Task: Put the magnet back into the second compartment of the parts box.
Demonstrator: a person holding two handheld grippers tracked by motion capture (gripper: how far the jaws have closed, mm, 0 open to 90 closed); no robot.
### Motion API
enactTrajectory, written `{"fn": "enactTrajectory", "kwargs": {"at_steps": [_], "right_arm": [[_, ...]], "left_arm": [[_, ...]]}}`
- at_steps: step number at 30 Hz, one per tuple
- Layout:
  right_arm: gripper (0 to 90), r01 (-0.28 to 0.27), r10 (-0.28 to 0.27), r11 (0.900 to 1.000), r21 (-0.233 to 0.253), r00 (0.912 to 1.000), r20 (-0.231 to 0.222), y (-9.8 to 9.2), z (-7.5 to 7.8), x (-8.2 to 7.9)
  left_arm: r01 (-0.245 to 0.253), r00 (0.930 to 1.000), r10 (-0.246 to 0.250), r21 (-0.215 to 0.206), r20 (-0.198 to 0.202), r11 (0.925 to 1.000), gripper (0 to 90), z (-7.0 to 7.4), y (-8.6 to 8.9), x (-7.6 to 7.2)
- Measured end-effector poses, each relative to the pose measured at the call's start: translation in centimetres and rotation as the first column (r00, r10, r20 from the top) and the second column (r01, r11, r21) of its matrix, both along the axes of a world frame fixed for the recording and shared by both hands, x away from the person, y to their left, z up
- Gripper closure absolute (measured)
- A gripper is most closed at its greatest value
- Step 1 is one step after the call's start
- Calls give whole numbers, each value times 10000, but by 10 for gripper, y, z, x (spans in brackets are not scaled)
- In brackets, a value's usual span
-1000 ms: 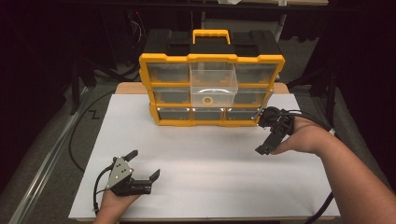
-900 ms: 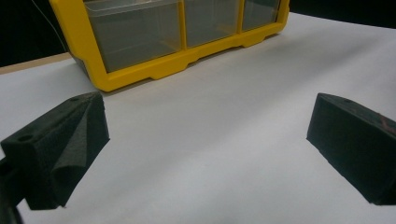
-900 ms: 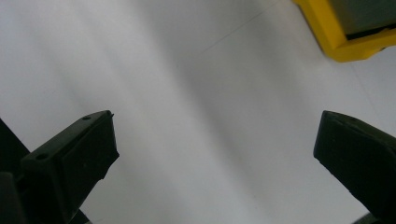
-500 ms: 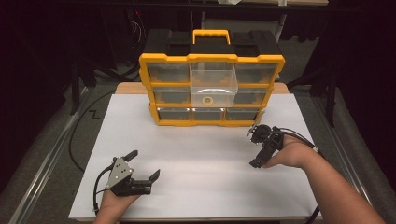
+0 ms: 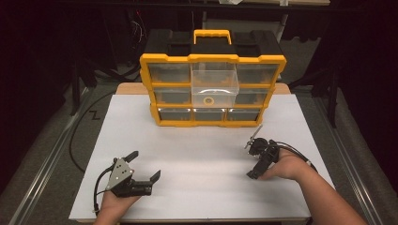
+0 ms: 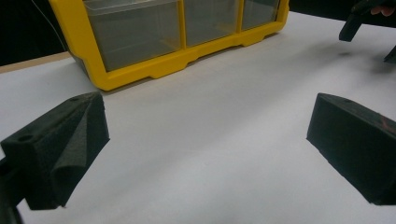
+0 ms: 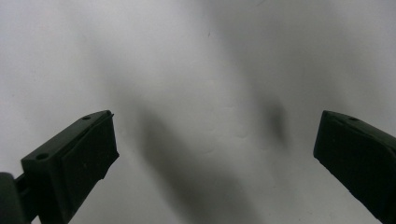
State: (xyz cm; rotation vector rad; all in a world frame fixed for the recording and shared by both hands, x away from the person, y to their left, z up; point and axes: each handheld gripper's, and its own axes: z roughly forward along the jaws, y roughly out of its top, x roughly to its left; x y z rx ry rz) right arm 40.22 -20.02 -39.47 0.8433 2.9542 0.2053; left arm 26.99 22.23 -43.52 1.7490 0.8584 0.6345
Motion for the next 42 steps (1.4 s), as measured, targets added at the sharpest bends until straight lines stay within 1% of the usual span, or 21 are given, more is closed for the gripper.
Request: {"fn": "enactTrajectory", "kwargs": {"at_steps": [6, 10, 14, 16, 19, 21, 23, 27, 28, 29, 32, 33, 34, 35, 36, 37, 38, 39, 40, 41, 42], "right_arm": [[0, 264, -314, 9966, 779, 9975, 637, -8, 0, -4], [0, 564, -739, 9862, 1557, 9913, 1091, -14, -2, -8], [0, 730, -1124, 9663, 2468, 9823, 1498, -22, -5, -11], [0, 743, -1310, 9522, 2965, 9756, 1763, -26, -9, -13], [0, 911, -1663, 9312, 3529, 9678, 1890, -30, -12, -15], [0, 948, -1831, 9207, 3785, 9616, 2044, -31, -14, -17], [0, 978, -2042, 9008, 4231, 9553, 2137, -31, -16, -19], [0, 974, -2540, 8532, 5124, 9356, 2451, -30, -20, -25], [0, 989, -2716, 8353, 5409, 9295, 2495, -30, -21, -27], [0, 1014, -2837, 8231, 5588, 9258, 2499, -30, -21, -28], [0, 983, -3249, 7765, 6224, 9088, 2619, -31, -22, -32], [0, 980, -3403, 7574, 6456, 9030, 2621, -32, -22, -34], [0, 936, -3570, 7329, 6738, 8961, 2638, -33, -21, -36], [1, 865, -3643, 7218, 6867, 8911, 2706, -34, -21, -37], [0, 809, -3801, 7041, 7054, 8821, 2783, -35, -19, -40], [0, 781, -3905, 6931, 7166, 8763, 2821, -36, -19, -42], [0, 690, -4026, 6784, 7315, 8677, 2915, -37, -18, -44], [0, 690, -4026, 6784, 7315, 8677, 2915, -37, -18, -44], [0, 494, -4421, 6455, 7622, 8379, 3201, -42, -20, -52], [0, 427, -4597, 6335, 7726, 8239, 3314, -45, -21, -56], [0, 340, -4789, 6133, 7891, 8105, 3373, -49, -24, -60]], "left_arm": [[4, 10000, -4, 22, -35, 10000, 2, 0, 0, 0], [-27, 10000, 27, 17, -46, 10000, 2, 0, 0, 0], [-39, 10000, 39, 49, -62, 10000, 2, 0, 0, 1], [-59, 10000, 59, 51, -62, 10000, 2, 0, 0, 1], [-89, 9999, 90, 69, -93, 9999, 2, 0, 0, 1], [-98, 9998, 100, 72, -177, 9999, 2, -1, 1, 2], [-96, 9997, 98, 85, -226, 9999, 2, -1, 1, 2], [-143, 9995, 145, 74, -289, 9999, 2, -1, 1, 3], [-160, 9994, 162, 69, -295, 9998, 2, -1, 2, 3], [-182, 9993, 184, 54, -311, 9998, 2, -1, 2, 3], [-280, 9991, 279, -10, -334, 9996, 2, -1, 4, 4], [-279, 9990, 280, 35, -358, 9996, 2, -1, 4, 5], [-291, 9989, 292, 34, -355, 9996, 2, -1, 4, 5], [-316, 9988, 318, 55, -385, 9995, 2, -1, 5, 5], [-316, 9987, 318, 65, -408, 9995, 2, -1, 5, 6], [-320, 9985, 323, 62, -442, 9995, 2, -1, 5, 6], [-321, 9984, 325, 85, -454, 9994, 2, -1, 5, 6], [-321, 9984, 325, 85, -454, 9994, 2, -1, 5, 6], [-343, 9982, 348, 116, -493, 9993, 2, -1, 5, 6], [-354, 9980, 359, 117, -525, 9993, 2, -1, 6, 5], [-371, 9977, 376, 93, -555, 9993, 2, -1, 6, 5]]}}
